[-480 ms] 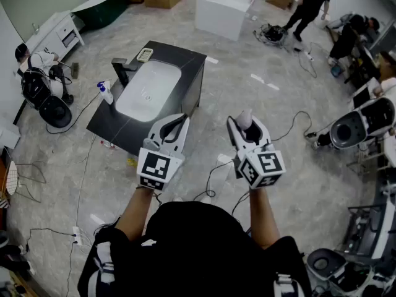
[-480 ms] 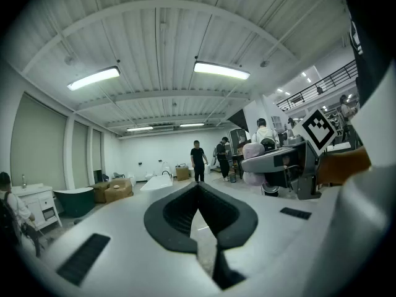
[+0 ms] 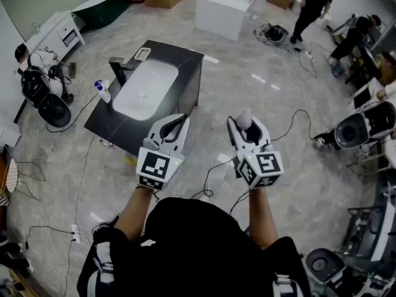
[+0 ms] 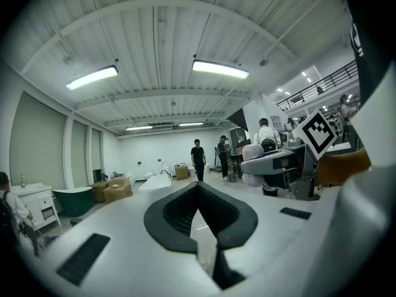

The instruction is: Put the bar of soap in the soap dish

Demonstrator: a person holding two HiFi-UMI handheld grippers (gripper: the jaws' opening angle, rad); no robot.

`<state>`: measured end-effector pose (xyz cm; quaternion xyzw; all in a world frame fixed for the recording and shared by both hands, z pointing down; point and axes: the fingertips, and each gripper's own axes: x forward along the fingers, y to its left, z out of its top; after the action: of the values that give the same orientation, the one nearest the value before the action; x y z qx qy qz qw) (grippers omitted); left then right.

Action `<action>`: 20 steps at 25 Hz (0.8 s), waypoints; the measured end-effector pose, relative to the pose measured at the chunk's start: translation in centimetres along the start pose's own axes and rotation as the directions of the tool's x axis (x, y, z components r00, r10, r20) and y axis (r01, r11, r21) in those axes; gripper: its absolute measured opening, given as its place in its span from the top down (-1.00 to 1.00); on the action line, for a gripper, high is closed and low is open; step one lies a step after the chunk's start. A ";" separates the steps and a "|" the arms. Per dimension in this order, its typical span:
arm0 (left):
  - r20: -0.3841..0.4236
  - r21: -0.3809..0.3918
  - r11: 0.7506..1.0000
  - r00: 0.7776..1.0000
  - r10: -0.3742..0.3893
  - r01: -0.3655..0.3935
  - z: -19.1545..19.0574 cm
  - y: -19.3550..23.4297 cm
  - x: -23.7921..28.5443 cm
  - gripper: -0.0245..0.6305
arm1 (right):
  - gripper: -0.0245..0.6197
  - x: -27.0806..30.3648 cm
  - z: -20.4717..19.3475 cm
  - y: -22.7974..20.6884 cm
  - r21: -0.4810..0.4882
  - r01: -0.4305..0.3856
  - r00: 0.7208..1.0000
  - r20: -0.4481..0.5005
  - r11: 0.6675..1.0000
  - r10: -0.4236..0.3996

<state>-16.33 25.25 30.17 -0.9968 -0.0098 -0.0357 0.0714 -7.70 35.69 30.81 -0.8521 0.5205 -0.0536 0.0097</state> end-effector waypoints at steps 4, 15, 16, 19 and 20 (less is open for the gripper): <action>-0.007 0.010 1.000 1.000 0.011 -0.011 0.1 -1.4 0.5 0.85 | 0.28 -0.6 -0.4 -1.0 0.005 -0.020 1.000 0.004 1.000 0.020; -0.056 0.005 0.998 0.996 0.063 -0.063 -1.6 -2.6 0.9 0.85 | 0.28 -0.5 -2.1 -2.0 0.014 -0.077 0.997 -0.008 0.997 0.077; -0.057 0.010 0.998 0.996 0.065 -0.065 -1.6 -2.3 1.2 0.85 | 0.28 -0.3 -2.2 -2.1 0.013 -0.079 0.997 -0.010 0.997 0.079; -0.062 0.007 0.998 0.996 0.069 -0.068 -2.0 -1.7 2.0 0.85 | 0.28 0.8 -2.4 -2.6 0.013 -0.084 0.996 -0.018 0.996 0.084; -0.062 0.003 0.998 0.996 0.069 -0.069 -2.1 -1.4 2.3 0.85 | 0.28 1.2 -2.5 -2.7 0.014 -0.085 0.996 -0.019 0.996 0.085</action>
<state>-14.23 26.41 32.59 -0.9949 0.0267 -0.0643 0.0735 -5.04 35.95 33.53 -0.8286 0.5559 -0.0649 0.0127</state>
